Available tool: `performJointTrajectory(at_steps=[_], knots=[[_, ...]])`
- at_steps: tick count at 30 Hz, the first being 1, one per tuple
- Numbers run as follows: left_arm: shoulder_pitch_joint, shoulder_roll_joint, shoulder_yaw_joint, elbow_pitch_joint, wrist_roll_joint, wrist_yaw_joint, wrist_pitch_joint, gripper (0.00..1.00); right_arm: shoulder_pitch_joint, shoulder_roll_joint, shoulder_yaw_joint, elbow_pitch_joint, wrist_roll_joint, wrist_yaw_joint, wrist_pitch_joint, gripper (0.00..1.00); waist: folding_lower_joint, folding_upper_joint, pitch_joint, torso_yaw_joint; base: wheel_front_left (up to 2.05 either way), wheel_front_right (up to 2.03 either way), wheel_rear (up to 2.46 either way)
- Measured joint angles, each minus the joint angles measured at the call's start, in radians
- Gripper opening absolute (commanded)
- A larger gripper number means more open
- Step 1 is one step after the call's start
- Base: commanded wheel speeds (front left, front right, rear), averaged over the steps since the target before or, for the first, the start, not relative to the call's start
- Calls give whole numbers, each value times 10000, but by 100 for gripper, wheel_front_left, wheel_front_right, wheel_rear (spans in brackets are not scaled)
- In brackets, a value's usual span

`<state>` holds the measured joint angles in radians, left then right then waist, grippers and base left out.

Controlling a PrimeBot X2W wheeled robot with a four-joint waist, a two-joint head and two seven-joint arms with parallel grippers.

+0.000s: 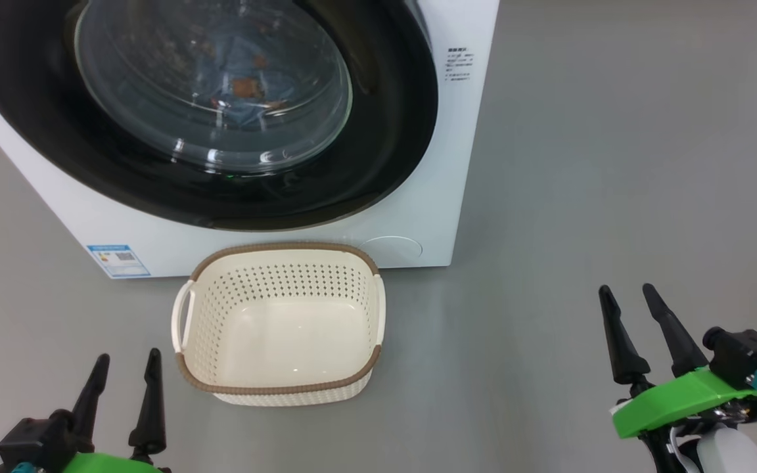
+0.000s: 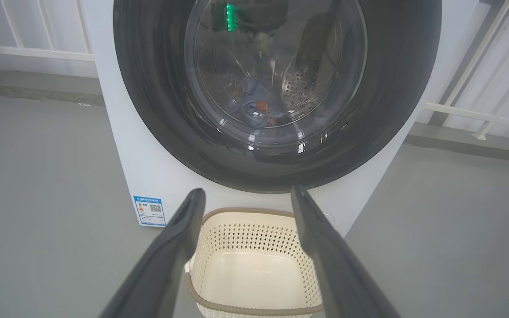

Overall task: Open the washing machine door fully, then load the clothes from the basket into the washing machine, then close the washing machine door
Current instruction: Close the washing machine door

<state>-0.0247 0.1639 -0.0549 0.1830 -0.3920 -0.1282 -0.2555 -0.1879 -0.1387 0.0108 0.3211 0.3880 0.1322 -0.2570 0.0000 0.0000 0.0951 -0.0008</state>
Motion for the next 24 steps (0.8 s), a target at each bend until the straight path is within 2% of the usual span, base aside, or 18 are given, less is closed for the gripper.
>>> performJointTrajectory(at_steps=[12, 24], knots=[[101, 35, 8, -56, 98, 0, 0, 100, 692, -44, -614, -213, -104, 0, 0, 100, 0, 0, -144, -252, 0, 0, 0], [100, 40, 52, -63, 98, 0, 0, 100, 704, 90, -815, -314, -203, 0, 0, 100, 0, 0, 0, -228, 0, 0, 0]])
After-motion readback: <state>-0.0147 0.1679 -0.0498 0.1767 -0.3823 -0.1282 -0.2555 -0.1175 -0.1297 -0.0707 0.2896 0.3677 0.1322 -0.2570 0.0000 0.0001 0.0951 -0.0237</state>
